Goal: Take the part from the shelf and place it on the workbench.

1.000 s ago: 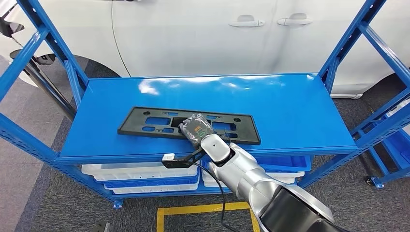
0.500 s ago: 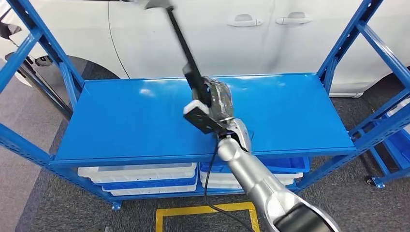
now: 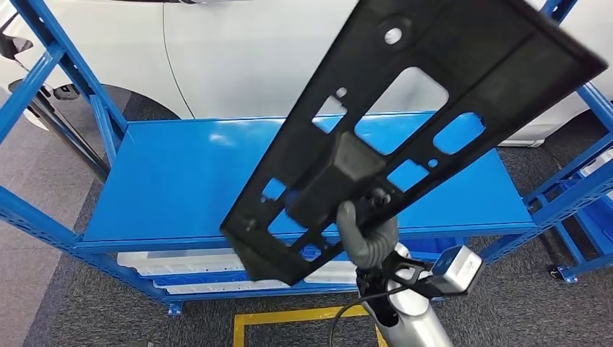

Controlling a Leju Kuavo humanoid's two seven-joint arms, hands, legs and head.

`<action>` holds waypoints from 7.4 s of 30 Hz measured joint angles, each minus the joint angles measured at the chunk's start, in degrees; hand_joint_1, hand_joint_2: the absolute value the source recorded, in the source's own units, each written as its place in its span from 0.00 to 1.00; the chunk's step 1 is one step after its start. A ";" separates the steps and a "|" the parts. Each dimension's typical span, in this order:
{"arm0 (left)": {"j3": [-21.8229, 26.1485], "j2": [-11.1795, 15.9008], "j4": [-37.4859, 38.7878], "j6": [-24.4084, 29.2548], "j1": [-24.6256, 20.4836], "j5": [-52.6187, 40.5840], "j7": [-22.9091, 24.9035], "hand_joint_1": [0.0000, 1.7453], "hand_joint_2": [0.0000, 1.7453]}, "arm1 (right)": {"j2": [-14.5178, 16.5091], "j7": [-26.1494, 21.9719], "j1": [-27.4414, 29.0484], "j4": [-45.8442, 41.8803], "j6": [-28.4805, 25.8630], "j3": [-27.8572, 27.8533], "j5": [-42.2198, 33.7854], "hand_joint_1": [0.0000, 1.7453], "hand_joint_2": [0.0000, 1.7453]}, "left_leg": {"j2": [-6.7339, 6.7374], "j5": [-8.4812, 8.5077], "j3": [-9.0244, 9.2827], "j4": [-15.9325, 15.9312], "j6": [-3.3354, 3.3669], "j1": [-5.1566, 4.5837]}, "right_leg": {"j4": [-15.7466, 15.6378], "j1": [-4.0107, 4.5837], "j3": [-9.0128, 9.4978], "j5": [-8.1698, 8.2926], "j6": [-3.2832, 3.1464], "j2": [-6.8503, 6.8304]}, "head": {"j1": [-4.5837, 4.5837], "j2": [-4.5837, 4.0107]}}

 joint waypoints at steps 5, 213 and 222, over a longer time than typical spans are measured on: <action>0.37 0.17 0.00 -0.17 0.22 -0.29 0.16 0.00 0.00 | -0.43 -0.06 2.03 -3.06 4.27 5.68 0.39 1.00 1.00 | 0.13 -3.89 -1.93 5.51 -1.38 0.31 | -0.81 -0.26 0.60 0.39 -1.82 -0.18 | 0.00 0.00; 12.52 0.12 -0.35 11.90 2.46 -0.15 15.10 0.00 0.00 | -7.22 -0.06 0.14 -8.72 -4.68 7.73 6.66 1.00 1.00 | 5.62 -2.53 3.33 -0.52 -0.14 -0.02 | 0.61 0.49 -0.65 0.65 -0.45 -4.40 | 0.02 0.00; 13.16 0.81 -0.37 11.20 2.61 -0.40 14.41 0.00 0.00 | -8.07 -0.07 0.36 -9.59 -4.64 7.73 5.11 1.00 1.00 | 1.15 -10.53 -3.68 15.50 -2.00 0.22 | -0.70 -0.02 -0.14 0.98 -2.64 1.30 | 0.02 0.00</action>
